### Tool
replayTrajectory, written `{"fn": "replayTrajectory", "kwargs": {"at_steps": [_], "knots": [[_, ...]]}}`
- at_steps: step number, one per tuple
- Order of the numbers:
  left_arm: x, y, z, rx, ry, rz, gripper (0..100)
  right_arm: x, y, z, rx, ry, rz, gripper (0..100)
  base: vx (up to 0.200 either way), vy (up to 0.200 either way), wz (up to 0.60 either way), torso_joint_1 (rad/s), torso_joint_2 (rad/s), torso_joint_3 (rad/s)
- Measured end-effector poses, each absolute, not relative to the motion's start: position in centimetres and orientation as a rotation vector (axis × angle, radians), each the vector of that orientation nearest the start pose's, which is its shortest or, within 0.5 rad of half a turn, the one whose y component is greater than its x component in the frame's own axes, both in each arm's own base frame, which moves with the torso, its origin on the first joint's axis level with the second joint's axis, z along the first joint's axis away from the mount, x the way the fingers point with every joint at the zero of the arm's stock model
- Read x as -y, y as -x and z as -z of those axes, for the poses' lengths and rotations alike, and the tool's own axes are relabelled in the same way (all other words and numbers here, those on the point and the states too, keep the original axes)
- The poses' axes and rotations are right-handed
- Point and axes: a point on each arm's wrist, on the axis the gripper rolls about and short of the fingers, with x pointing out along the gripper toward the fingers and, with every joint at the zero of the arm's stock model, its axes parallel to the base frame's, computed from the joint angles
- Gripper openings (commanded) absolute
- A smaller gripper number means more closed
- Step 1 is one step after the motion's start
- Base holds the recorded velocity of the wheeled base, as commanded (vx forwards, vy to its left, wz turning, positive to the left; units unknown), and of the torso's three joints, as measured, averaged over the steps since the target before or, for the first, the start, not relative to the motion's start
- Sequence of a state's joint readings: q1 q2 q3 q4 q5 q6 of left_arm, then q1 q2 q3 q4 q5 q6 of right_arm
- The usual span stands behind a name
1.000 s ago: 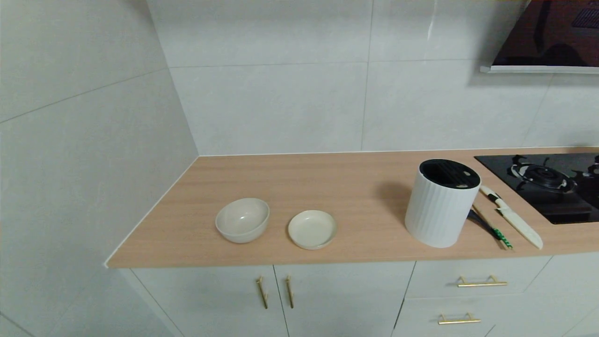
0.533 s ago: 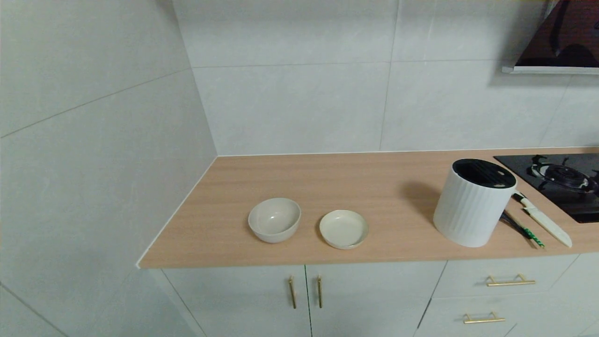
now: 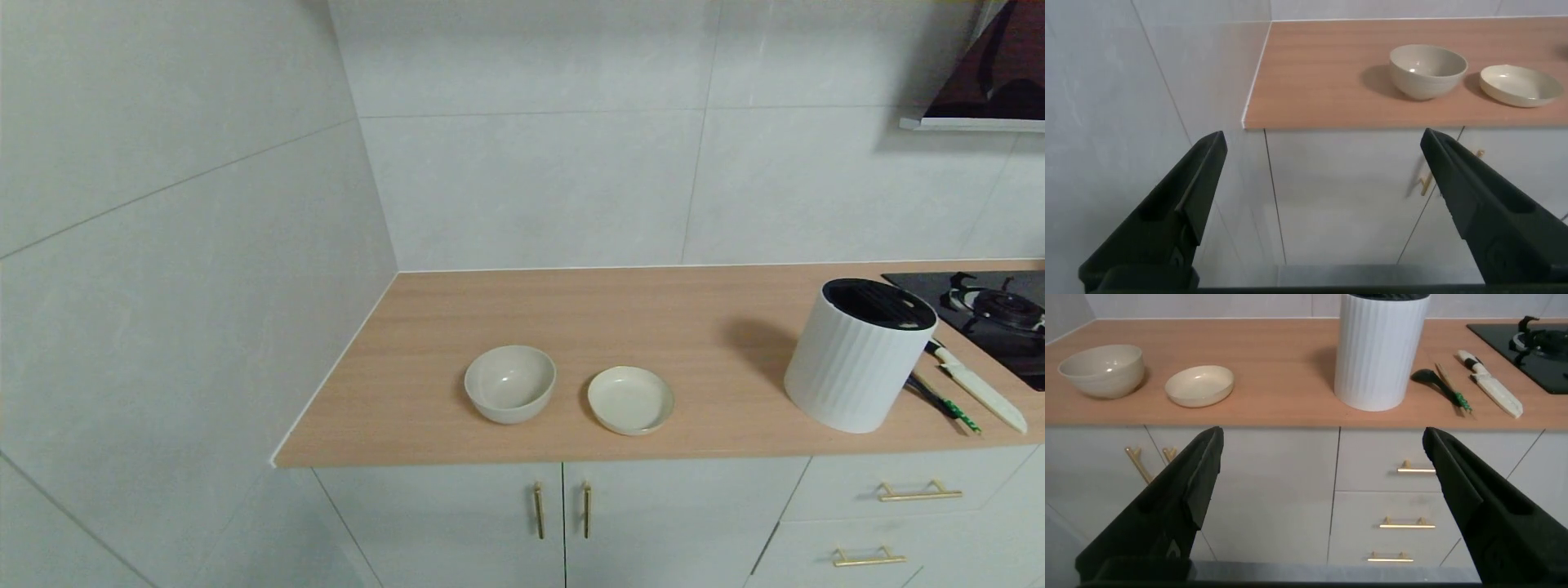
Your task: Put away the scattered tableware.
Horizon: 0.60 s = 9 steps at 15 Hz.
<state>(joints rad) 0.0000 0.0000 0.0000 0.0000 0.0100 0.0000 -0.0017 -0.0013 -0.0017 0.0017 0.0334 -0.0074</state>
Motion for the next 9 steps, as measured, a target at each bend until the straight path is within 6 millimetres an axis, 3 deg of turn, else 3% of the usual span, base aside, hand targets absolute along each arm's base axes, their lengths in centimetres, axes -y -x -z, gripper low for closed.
{"fn": "replayTrajectory", "kwargs": {"at_steps": [6,9], "knots": [[-0.02,2.28,-7.55,0.000,0.000,-0.010,100,-0.08,2.30,-7.57,0.001,0.007,-0.031,100,0.000,0.000,0.00,0.000,0.00,0.000],[-0.02,2.28,-7.55,0.000,0.000,-0.010,100,-0.08,2.30,-7.58,0.001,0.007,-0.031,100,0.000,0.000,0.00,-0.141,0.30,0.159]]}}
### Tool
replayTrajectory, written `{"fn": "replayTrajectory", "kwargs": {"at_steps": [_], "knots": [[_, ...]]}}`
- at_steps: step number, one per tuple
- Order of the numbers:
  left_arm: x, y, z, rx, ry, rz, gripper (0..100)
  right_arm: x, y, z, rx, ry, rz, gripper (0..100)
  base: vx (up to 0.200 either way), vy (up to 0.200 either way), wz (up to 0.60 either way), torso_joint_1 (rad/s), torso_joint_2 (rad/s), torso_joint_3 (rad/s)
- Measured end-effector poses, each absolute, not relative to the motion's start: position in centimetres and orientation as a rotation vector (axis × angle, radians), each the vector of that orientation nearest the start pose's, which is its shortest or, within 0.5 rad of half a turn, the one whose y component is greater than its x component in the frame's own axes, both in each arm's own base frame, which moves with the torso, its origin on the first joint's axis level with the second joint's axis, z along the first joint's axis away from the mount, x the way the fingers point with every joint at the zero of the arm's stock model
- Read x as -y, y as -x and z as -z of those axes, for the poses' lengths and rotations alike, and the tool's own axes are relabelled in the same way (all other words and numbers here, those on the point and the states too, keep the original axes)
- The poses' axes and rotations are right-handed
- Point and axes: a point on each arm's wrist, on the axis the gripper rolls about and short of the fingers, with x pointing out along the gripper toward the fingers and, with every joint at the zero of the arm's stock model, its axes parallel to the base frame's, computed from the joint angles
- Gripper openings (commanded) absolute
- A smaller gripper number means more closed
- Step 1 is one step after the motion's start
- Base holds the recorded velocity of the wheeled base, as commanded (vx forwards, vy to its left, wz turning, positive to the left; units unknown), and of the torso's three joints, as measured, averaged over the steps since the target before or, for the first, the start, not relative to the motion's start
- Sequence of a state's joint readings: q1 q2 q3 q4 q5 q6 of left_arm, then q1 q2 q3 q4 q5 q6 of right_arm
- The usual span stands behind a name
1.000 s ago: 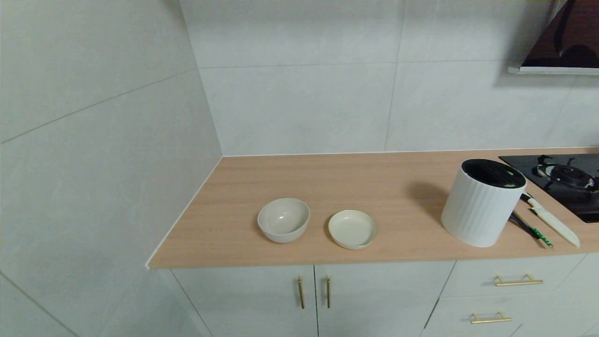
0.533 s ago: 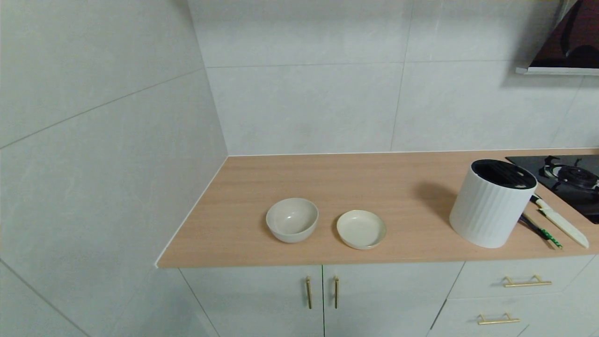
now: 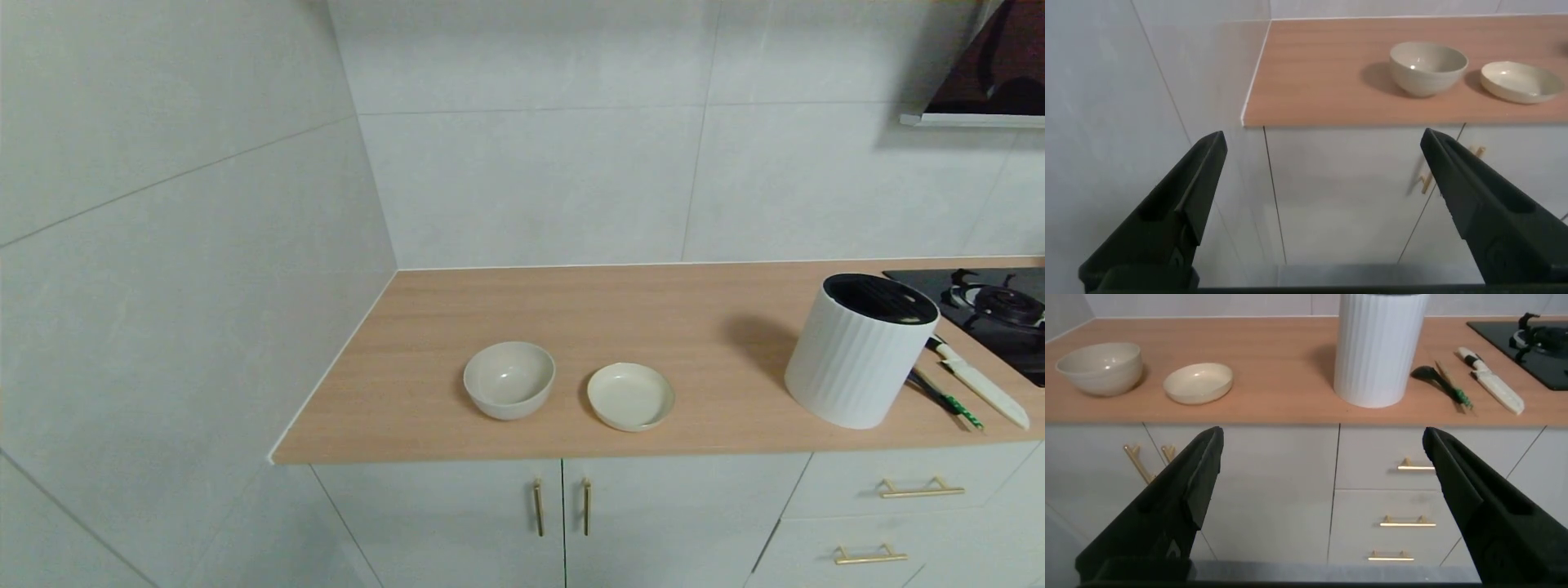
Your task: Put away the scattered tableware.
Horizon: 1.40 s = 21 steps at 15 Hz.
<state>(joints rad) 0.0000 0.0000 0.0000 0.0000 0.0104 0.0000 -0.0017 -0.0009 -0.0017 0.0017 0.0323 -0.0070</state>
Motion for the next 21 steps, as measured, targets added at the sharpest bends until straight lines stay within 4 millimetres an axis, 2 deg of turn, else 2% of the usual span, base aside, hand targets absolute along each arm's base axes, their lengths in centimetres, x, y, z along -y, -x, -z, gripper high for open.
{"fn": "replayTrajectory", "kwargs": {"at_steps": [7,21], "knots": [[-0.02,2.28,-7.55,0.000,0.000,-0.010,100,-0.08,2.30,-7.57,0.001,0.007,-0.030,100,0.000,0.000,0.00,-0.180,0.39,0.207],[-0.02,2.28,-7.55,0.000,0.000,-0.010,100,-0.08,2.30,-7.57,0.001,0.007,-0.030,100,0.000,0.000,0.00,-0.234,0.53,0.295]]}}
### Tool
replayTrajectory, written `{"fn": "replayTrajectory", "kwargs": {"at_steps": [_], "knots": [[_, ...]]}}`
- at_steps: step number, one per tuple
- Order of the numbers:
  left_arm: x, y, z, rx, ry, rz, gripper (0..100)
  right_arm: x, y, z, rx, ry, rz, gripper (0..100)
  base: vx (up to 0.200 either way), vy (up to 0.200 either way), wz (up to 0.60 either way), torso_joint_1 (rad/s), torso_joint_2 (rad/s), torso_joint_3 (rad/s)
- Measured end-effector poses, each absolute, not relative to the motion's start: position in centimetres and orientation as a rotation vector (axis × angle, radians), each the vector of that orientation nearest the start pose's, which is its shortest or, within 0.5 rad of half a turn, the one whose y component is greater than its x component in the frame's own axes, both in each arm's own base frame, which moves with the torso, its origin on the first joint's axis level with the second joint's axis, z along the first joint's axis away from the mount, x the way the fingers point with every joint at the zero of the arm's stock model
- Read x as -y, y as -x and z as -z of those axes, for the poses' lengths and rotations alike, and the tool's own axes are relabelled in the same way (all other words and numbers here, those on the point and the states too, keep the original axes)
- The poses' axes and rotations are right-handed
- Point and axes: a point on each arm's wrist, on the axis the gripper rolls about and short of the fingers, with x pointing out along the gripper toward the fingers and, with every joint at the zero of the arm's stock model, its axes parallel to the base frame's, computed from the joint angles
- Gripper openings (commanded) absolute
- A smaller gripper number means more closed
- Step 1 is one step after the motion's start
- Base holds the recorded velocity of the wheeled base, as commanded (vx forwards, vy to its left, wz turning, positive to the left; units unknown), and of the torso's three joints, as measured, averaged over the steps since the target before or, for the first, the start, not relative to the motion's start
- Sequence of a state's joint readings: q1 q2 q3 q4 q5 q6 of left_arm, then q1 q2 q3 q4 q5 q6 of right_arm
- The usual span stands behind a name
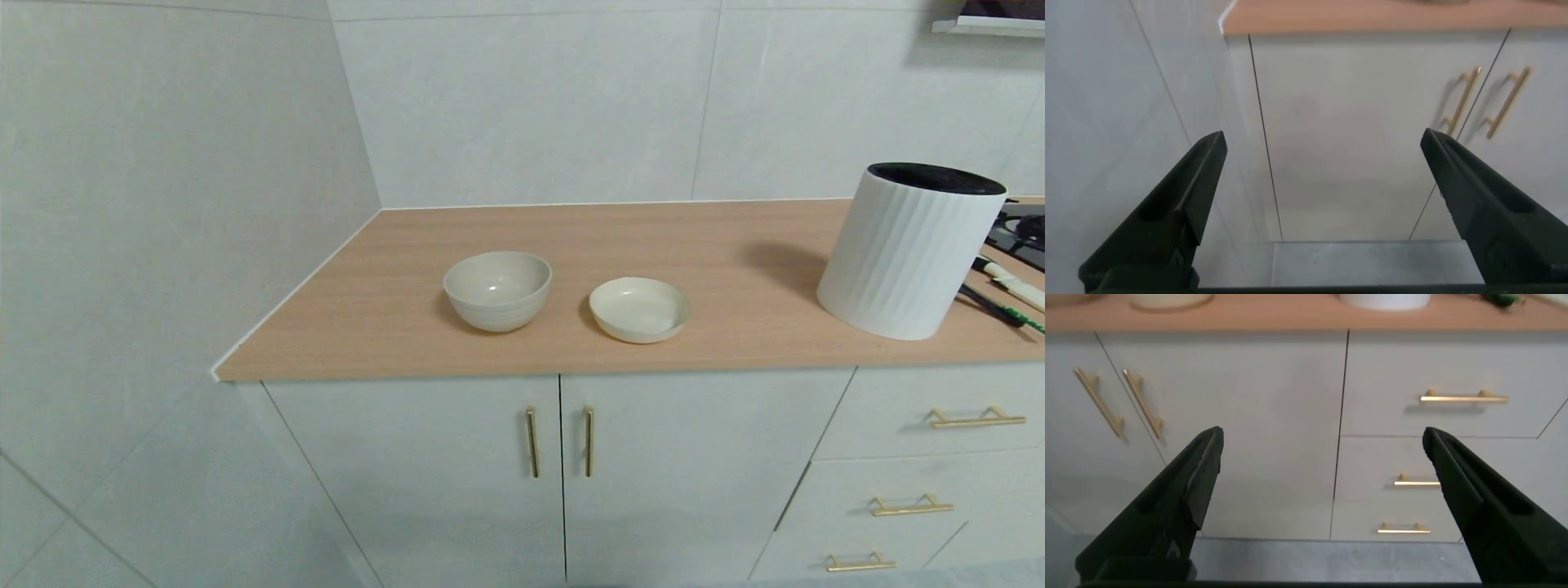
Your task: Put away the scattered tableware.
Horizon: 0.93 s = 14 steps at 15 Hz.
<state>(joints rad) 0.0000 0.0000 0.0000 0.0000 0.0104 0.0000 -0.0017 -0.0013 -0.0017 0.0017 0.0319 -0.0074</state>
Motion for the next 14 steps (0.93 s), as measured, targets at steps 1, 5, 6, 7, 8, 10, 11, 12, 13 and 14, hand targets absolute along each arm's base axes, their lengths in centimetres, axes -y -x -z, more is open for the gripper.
{"fn": "replayTrajectory", "kwargs": {"at_steps": [1,5,6,7,8,10,11,12,13,14], "knots": [[-0.02,2.28,-7.55,0.000,0.000,-0.010,100,-0.08,2.30,-7.57,0.001,0.007,-0.030,100,0.000,0.000,0.00,-0.203,0.50,0.276],[-0.02,2.28,-7.55,0.000,0.000,-0.010,100,-0.08,2.30,-7.58,0.002,0.007,-0.031,100,0.000,0.000,0.00,-0.193,0.48,0.286],[-0.02,2.28,-7.55,0.000,0.000,-0.010,100,-0.08,2.30,-7.57,0.001,0.007,-0.030,100,0.000,0.000,0.00,-0.173,0.47,0.286],[-0.02,2.28,-7.55,0.000,0.000,-0.010,100,-0.08,2.30,-7.57,0.001,0.007,-0.030,100,0.000,0.000,0.00,-0.163,0.47,0.290],[-0.02,2.28,-7.55,0.000,0.000,-0.010,100,-0.08,2.30,-7.57,0.001,0.007,-0.030,100,0.000,0.000,0.00,-0.168,0.46,0.305],[-0.02,2.28,-7.55,0.000,0.000,-0.010,100,-0.08,2.30,-7.57,0.001,0.007,-0.030,100,0.000,0.000,0.00,-0.158,0.46,0.300],[-0.02,2.28,-7.55,0.000,0.000,-0.010,100,-0.08,2.30,-7.58,0.002,0.007,-0.030,100,0.000,0.000,0.00,-0.134,0.45,0.310],[-0.02,2.28,-7.55,0.000,0.000,-0.010,100,-0.08,2.30,-7.57,0.001,0.007,-0.030,100,0.000,0.000,0.00,-0.134,0.45,0.315],[-0.02,2.28,-7.55,0.000,0.000,-0.010,100,-0.08,2.30,-7.58,0.001,0.007,-0.030,100,0.000,0.000,0.00,-0.124,0.45,0.325],[-0.02,2.28,-7.55,0.000,0.000,-0.010,100,-0.08,2.30,-7.58,0.001,0.007,-0.030,100,0.000,0.000,0.00,-0.115,0.43,0.330]]}}
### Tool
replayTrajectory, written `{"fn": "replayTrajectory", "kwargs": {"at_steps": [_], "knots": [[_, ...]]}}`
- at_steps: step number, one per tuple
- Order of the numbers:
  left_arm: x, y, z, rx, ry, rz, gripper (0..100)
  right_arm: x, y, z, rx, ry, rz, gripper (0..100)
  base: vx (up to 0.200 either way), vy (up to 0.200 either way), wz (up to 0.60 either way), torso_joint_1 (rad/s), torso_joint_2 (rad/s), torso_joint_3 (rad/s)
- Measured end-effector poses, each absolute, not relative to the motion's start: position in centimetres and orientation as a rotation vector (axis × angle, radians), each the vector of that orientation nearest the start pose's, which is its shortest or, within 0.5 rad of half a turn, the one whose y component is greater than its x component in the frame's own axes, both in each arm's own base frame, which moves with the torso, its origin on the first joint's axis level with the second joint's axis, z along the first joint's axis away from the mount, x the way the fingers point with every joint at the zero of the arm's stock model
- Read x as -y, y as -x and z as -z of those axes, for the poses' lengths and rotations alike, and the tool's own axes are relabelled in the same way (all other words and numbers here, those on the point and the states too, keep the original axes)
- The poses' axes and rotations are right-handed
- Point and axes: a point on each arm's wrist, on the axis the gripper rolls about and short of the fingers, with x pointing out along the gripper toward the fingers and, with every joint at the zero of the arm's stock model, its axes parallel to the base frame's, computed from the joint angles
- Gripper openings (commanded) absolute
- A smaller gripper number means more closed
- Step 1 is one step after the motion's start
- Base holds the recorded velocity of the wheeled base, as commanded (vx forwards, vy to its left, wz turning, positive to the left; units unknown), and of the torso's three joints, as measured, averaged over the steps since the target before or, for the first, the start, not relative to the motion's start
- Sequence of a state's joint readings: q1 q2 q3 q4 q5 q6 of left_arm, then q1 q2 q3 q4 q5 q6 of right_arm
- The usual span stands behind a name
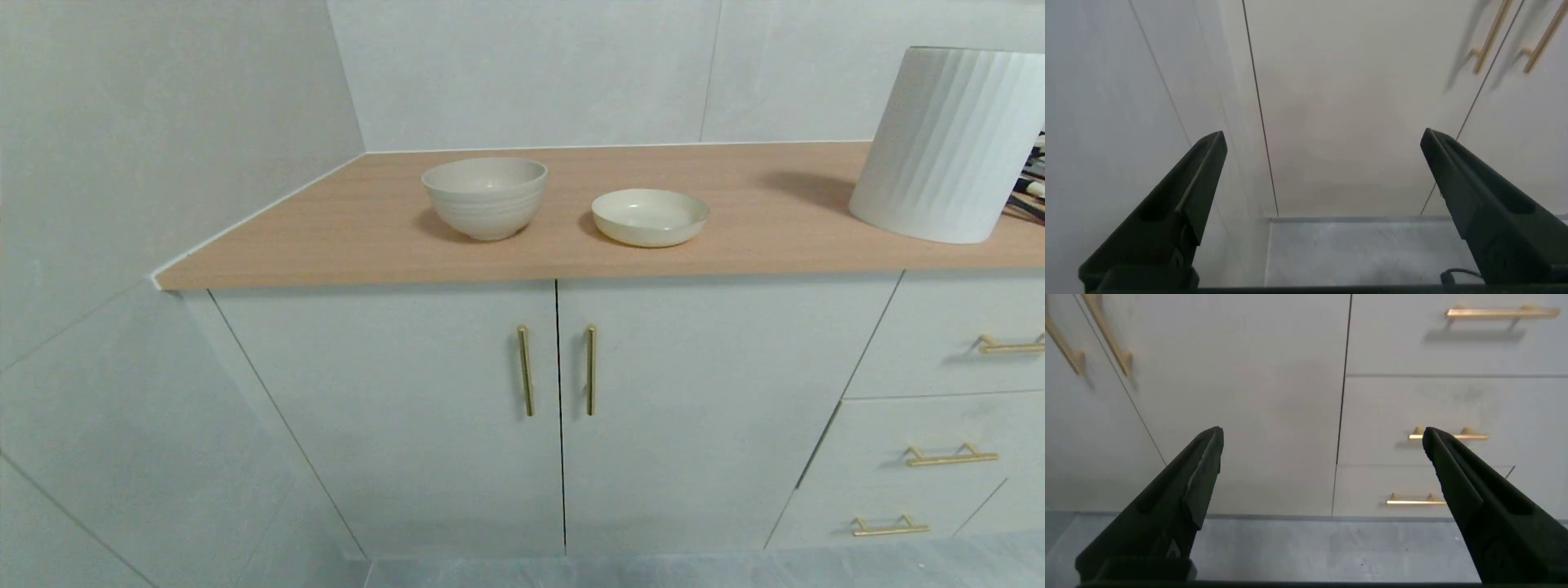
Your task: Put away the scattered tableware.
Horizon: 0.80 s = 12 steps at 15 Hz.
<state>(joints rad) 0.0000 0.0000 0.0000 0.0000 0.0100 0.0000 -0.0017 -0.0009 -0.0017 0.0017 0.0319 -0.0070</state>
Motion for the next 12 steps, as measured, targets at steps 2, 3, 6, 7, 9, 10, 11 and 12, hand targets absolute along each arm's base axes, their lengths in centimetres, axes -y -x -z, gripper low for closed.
{"fn": "replayTrajectory", "kwargs": {"at_steps": [2,3,6,7,9,10,11,12], "knots": [[-0.02,2.28,-7.55,0.000,0.000,-0.010,100,-0.08,2.30,-7.58,0.002,0.007,-0.030,100,0.000,0.000,0.00,-0.041,0.36,0.269],[-0.02,2.28,-7.55,0.000,0.000,-0.010,100,-0.08,2.30,-7.58,0.001,0.007,-0.030,100,0.000,0.000,0.00,-0.032,0.15,0.124],[-0.02,2.28,-7.55,0.000,0.000,-0.010,100,-0.08,2.30,-7.57,0.001,0.007,-0.030,100,0.000,0.000,0.00,-0.014,0.04,0.034],[-0.02,2.28,-7.55,0.000,0.000,-0.010,100,-0.08,2.30,-7.57,0.001,0.007,-0.030,100,0.000,0.000,0.00,0.000,0.00,0.000],[-0.02,2.28,-7.55,0.000,0.000,-0.010,100,-0.08,2.30,-7.57,0.001,0.007,-0.031,100,0.000,0.000,0.00,0.000,0.00,0.000],[-0.02,2.28,-7.55,0.000,0.000,-0.010,100,-0.08,2.30,-7.57,0.001,0.007,-0.031,100,0.000,0.000,0.00,0.000,0.00,0.000],[-0.02,2.28,-7.55,0.000,0.000,-0.010,100,-0.08,2.30,-7.58,0.002,0.007,-0.030,100,0.000,0.000,0.00,0.000,0.00,0.000],[-0.02,2.28,-7.55,0.000,0.000,-0.010,100,-0.08,2.30,-7.57,0.001,0.007,-0.030,100,0.000,0.000,0.00,0.000,0.00,0.000]]}}
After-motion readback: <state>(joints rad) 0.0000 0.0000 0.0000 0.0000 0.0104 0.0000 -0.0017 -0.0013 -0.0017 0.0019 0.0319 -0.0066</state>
